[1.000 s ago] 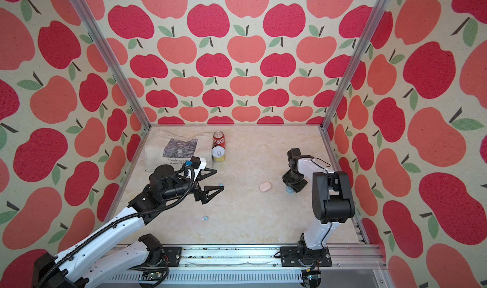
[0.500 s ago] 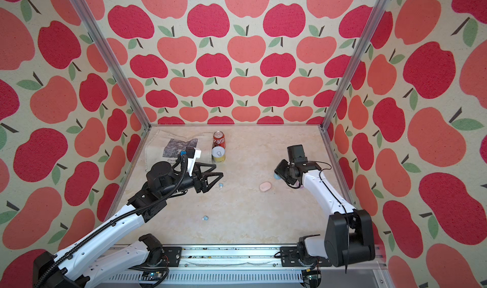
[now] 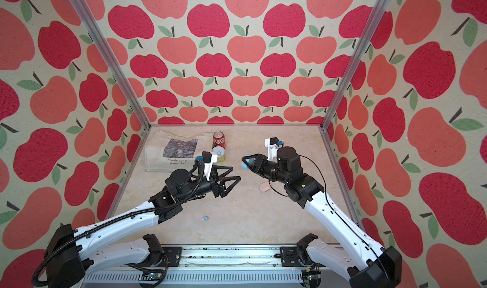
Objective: Insert wireless bluetooth earbuds into charging case
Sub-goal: Pick up the charging case from the middle-right of the table, then pass the charging case.
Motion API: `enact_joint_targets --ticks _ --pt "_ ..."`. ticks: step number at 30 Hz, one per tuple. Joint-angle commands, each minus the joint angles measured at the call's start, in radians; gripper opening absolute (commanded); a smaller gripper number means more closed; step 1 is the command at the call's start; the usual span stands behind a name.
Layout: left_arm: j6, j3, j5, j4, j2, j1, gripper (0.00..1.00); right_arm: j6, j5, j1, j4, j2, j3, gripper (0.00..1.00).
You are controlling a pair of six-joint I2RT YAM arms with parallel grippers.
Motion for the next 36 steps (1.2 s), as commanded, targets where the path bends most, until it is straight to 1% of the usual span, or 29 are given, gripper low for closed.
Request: enact_joint_targets --ticks 1,3,9,14,16,21,25,27,28,30,31,34,36 --pt "0.071 0.029 -0.074 0.073 0.022 -0.024 0.84 0.039 0.021 0.025 0.058 -0.012 0.031 0.16" --pt "0.080 0.029 -0.098 0.089 0.025 -0.034 0.84 0.049 0.017 0.036 0.075 -0.012 0.033 0.16" --pt "0.143 0.052 -0.189 0.089 0.040 -0.065 0.76 0.068 0.050 0.086 0.105 -0.010 0.028 0.16" --pt "0.169 0.069 -0.218 0.111 0.061 -0.073 0.67 0.077 0.066 0.120 0.128 -0.004 0.019 0.16" --pt "0.178 0.076 -0.215 0.117 0.070 -0.073 0.61 0.080 0.073 0.127 0.135 -0.002 0.018 0.15" --pt "0.192 0.090 -0.213 0.109 0.081 -0.077 0.41 0.095 0.072 0.131 0.160 0.004 0.018 0.15" --pt "0.213 0.099 -0.227 0.095 0.081 -0.084 0.28 0.101 0.067 0.136 0.160 0.011 0.016 0.16" --pt "0.229 0.103 -0.237 0.083 0.076 -0.085 0.23 0.101 0.066 0.135 0.154 0.012 0.016 0.20" --pt "0.245 0.105 -0.239 0.076 0.072 -0.087 0.21 0.101 0.066 0.136 0.146 0.010 0.020 0.26" --pt "0.282 0.113 -0.245 0.046 0.061 -0.090 0.17 0.084 0.073 0.136 0.106 0.003 0.034 0.32" --pt "0.313 0.118 -0.240 0.023 0.052 -0.091 0.16 0.075 0.084 0.132 0.067 -0.003 0.046 0.37" --pt "0.466 0.145 -0.233 -0.095 0.020 -0.100 0.11 0.053 0.109 0.105 -0.079 -0.030 0.095 0.52" --pt "0.581 0.158 -0.234 -0.177 -0.003 -0.102 0.10 0.069 0.094 0.064 -0.190 -0.045 0.128 0.56"
